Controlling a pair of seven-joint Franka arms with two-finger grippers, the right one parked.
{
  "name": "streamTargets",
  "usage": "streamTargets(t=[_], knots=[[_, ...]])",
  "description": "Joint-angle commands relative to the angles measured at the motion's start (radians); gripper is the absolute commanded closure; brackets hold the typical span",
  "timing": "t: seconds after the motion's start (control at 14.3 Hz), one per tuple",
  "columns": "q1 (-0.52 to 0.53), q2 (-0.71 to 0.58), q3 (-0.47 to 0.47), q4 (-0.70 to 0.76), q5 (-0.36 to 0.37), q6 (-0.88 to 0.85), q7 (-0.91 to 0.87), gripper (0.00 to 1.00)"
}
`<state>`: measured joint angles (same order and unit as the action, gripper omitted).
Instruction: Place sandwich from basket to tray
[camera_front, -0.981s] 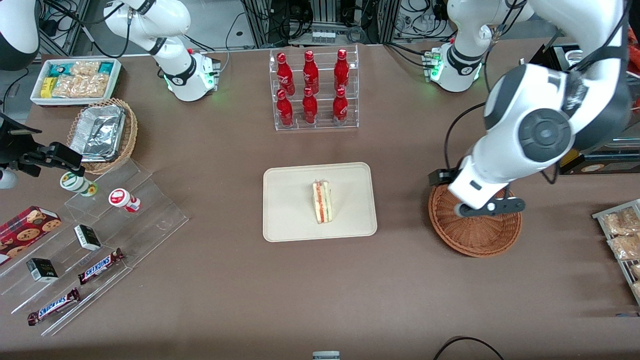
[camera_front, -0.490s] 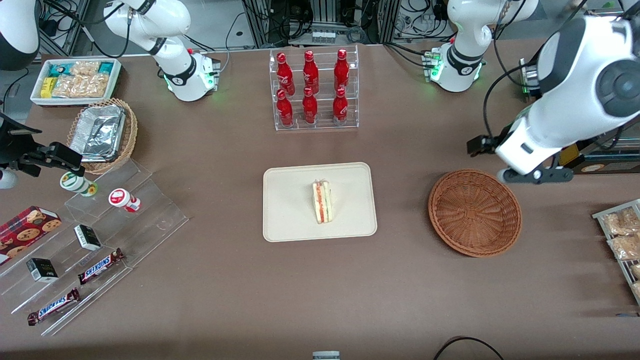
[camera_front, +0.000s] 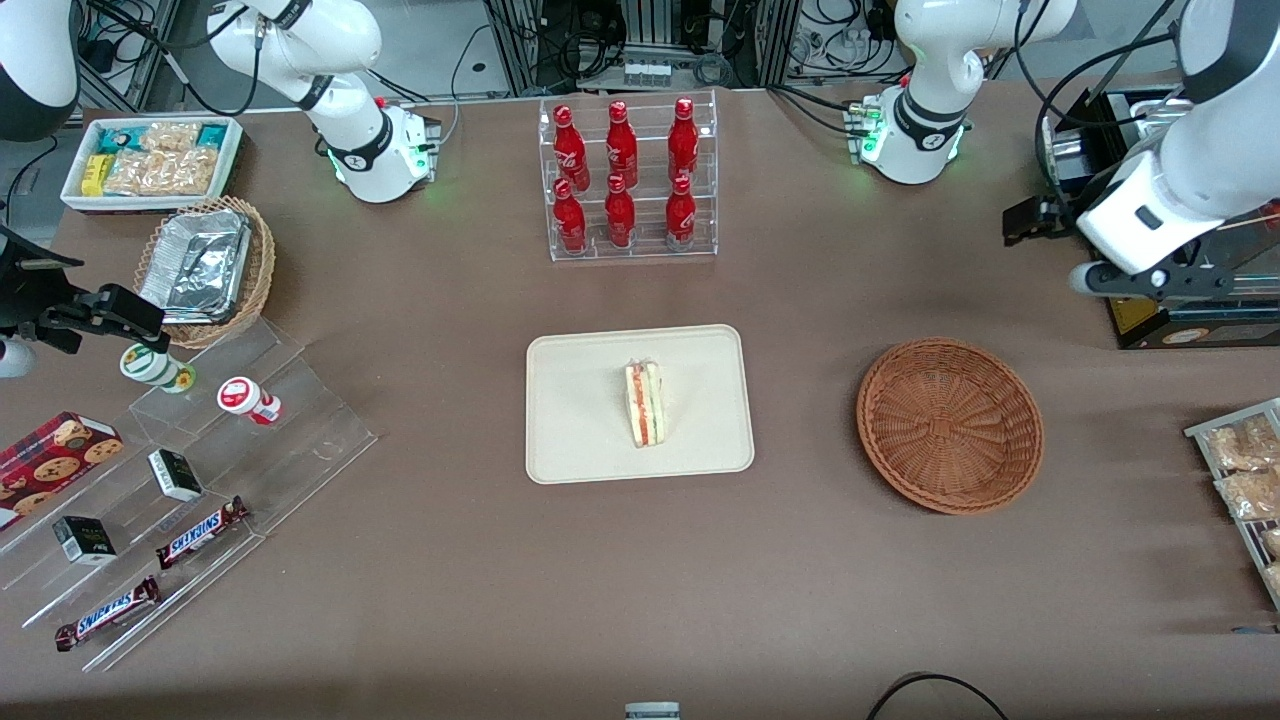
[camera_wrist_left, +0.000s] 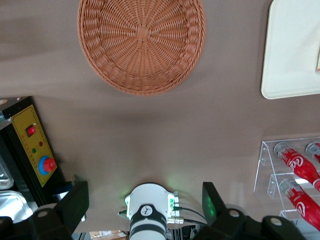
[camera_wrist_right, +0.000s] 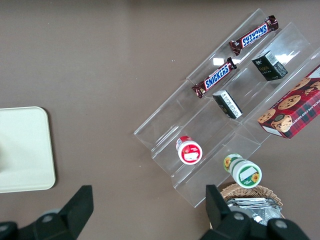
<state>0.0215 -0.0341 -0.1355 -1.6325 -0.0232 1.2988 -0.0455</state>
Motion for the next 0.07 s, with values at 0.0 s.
streamTargets(t=[0.0], knots=[[0.009,-0.015,-0.001,0.02,-0.017,-0.038,0.018,0.0]])
